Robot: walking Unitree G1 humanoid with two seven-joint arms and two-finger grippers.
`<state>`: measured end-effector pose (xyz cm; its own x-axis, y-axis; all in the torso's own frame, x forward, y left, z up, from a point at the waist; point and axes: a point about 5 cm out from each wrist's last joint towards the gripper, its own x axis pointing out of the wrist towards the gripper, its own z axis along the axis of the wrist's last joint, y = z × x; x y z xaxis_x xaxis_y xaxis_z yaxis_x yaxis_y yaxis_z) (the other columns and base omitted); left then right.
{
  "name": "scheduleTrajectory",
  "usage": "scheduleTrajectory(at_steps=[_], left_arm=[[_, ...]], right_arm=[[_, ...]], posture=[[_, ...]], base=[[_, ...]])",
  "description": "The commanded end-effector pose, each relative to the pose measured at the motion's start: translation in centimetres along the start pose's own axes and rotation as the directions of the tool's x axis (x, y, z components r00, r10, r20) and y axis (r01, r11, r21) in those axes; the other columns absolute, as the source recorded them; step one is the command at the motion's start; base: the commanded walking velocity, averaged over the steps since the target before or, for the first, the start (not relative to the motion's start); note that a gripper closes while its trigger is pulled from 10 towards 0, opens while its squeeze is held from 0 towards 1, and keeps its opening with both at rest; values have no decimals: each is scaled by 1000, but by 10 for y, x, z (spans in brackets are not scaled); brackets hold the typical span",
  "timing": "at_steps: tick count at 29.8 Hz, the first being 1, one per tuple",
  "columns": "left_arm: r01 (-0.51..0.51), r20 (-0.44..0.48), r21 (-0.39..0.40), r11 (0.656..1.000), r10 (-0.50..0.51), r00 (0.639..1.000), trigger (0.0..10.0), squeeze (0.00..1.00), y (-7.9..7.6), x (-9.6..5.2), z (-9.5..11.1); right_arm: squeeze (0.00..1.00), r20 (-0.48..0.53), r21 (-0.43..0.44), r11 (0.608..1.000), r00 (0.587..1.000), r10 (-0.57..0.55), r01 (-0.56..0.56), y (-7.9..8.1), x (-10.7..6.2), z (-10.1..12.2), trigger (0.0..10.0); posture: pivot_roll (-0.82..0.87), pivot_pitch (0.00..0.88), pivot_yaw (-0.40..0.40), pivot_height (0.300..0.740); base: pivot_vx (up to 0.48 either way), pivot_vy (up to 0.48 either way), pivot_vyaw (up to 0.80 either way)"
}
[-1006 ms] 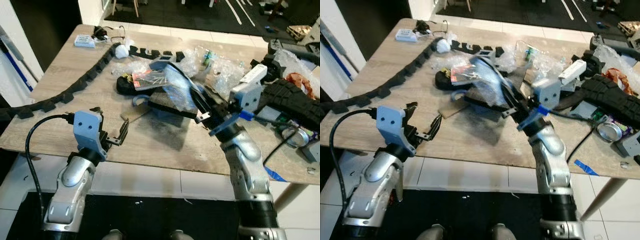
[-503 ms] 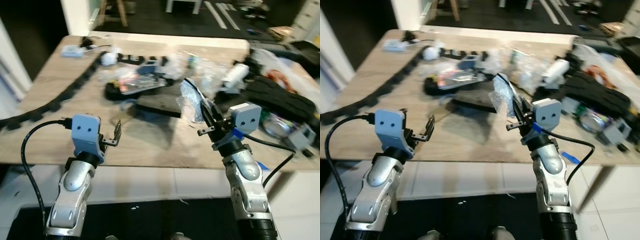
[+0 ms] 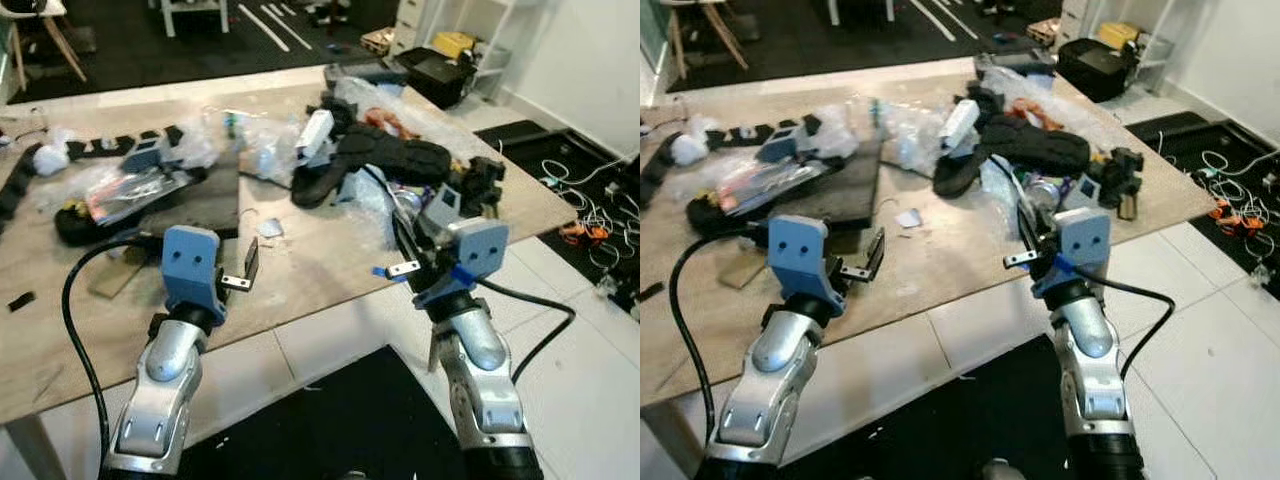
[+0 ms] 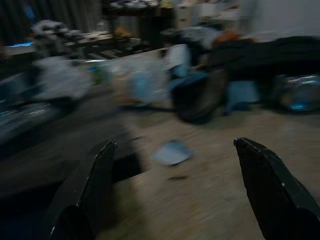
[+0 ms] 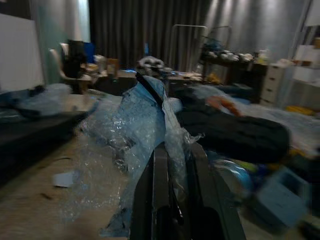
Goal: Picking trash to rubbish bin
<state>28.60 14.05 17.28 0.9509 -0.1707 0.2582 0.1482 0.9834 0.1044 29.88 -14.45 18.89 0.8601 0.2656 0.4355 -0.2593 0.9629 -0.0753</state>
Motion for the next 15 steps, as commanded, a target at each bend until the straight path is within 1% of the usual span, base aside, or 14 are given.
scheduleTrajectory(at_steps=[1,10,15], left_arm=[[0,-8,18,1000,1,1000,10000,0,0,-1,0],[-32,-30,22,999,33,999,10000,0,3,0,-4],[-32,-30,22,999,32,999,10000,0,2,1,-4]], right_arm=[[0,-10,-1,1000,1000,3,-3,3,-2,-3,10000],[0,-24,5,1000,1000,18,-17,9,-5,-6,10000],[0,-29,5,1000,999,19,-19,9,-4,-7,10000]], posture=[[23,152,-49,740],[17,157,-54,740],[17,158,-56,740]], base=[[0,0,-800],[0,0,-800],[0,0,-800]])
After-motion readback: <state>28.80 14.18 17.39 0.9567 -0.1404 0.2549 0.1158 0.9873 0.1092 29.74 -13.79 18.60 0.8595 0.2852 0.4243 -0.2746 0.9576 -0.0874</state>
